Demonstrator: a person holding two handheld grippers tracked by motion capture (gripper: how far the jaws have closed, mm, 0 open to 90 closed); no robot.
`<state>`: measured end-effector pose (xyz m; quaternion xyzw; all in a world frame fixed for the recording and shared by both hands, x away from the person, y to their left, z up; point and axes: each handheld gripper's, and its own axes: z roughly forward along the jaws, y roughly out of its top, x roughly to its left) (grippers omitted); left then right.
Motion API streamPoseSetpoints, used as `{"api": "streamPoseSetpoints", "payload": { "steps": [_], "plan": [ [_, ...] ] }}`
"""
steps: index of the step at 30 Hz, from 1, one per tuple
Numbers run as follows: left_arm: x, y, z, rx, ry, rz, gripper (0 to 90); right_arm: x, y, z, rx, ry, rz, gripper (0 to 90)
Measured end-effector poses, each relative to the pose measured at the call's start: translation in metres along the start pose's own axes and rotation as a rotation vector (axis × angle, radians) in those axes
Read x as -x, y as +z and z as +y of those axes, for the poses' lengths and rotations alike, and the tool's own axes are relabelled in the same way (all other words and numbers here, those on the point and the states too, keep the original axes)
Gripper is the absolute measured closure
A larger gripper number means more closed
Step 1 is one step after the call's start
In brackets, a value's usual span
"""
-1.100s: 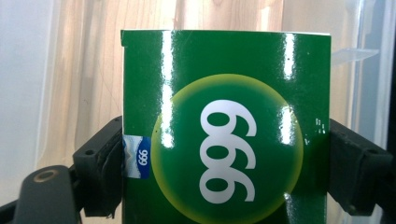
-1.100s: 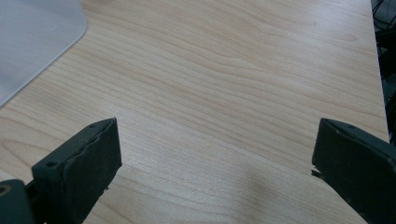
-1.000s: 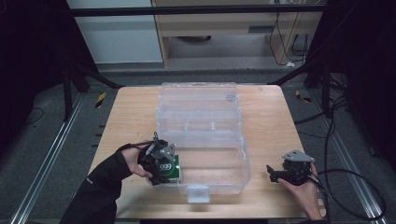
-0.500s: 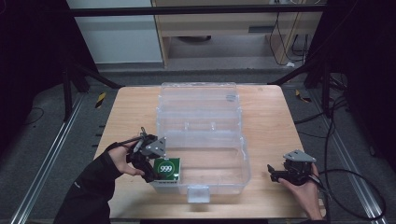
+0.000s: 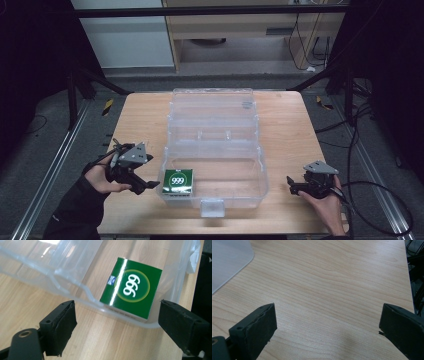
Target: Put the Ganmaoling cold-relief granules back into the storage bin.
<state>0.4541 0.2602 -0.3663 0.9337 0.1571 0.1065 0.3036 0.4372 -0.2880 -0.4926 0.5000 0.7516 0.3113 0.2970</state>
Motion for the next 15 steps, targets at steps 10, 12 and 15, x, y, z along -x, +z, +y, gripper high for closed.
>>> {"api": "streamPoseSetpoints", "payload": {
  "steps": [10,12,15],
  "plan": [
    [-0.008,0.009,-0.053,0.04,-0.174,0.067,13.9,0.0,0.001,-0.001,-0.002,0.007,-0.001,1.7],
    [-0.009,0.011,-0.057,0.041,-0.194,0.079,13.9,0.0,0.001,-0.001,-0.003,0.006,-0.001,1.7],
    [-0.014,0.018,-0.069,0.037,-0.255,0.108,13.7,0.001,0.001,-0.001,-0.005,0.009,-0.003,1.7]
  ]
}}
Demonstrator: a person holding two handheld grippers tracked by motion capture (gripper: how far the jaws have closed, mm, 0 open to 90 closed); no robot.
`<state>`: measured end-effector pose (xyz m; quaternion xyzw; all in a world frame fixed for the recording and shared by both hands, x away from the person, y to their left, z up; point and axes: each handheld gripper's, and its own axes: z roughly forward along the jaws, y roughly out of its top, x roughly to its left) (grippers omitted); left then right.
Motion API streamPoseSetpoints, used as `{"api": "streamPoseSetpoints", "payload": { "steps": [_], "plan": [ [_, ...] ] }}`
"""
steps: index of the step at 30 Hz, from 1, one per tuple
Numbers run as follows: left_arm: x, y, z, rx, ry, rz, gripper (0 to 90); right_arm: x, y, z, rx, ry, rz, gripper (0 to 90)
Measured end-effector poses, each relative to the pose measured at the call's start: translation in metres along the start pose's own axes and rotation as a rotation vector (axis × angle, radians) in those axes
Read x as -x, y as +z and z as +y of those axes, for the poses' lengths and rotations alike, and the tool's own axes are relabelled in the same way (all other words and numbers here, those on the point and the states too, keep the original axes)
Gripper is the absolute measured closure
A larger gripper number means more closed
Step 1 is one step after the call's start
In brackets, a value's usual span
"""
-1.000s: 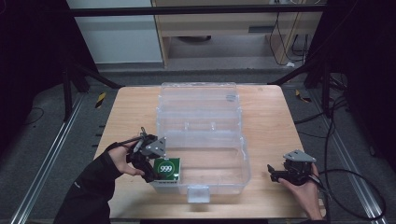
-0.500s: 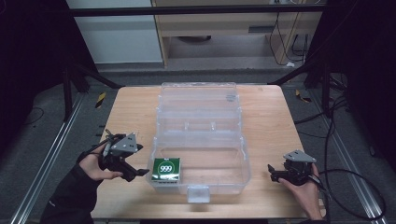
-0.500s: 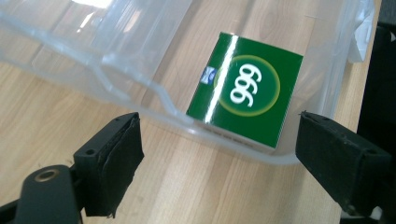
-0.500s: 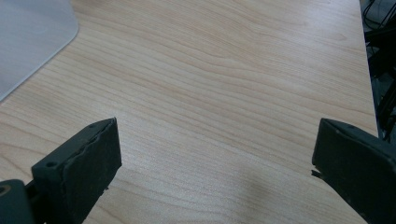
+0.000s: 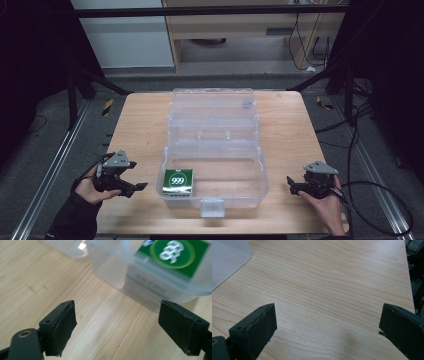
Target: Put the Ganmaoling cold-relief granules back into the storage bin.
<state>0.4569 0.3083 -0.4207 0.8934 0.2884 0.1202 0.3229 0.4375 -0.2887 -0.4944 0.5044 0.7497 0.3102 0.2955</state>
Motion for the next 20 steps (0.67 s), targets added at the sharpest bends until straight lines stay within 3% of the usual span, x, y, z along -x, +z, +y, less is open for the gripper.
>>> {"api": "streamPoseSetpoints", "payload": {
  "steps": [1,5,8,13,20],
  "plan": [
    [-0.003,0.005,-0.006,0.002,-0.036,0.015,13.5,0.0,0.0,0.0,-0.001,0.002,-0.002,1.7],
    [-0.007,0.013,-0.014,-0.002,-0.077,0.02,11.6,0.001,0.0,-0.001,0.001,0.001,-0.004,1.7],
    [-0.013,0.021,-0.026,-0.001,-0.132,0.058,11.4,0.002,0.0,-0.001,-0.004,0.007,-0.011,1.7],
    [-0.02,0.026,-0.037,-0.009,-0.189,0.12,10.8,0.004,0.001,-0.002,-0.008,0.012,-0.024,1.5],
    [-0.025,0.03,-0.045,0.001,-0.231,0.16,9.5,0.006,0.001,-0.003,-0.015,0.023,-0.039,1.5]
  ]
}}
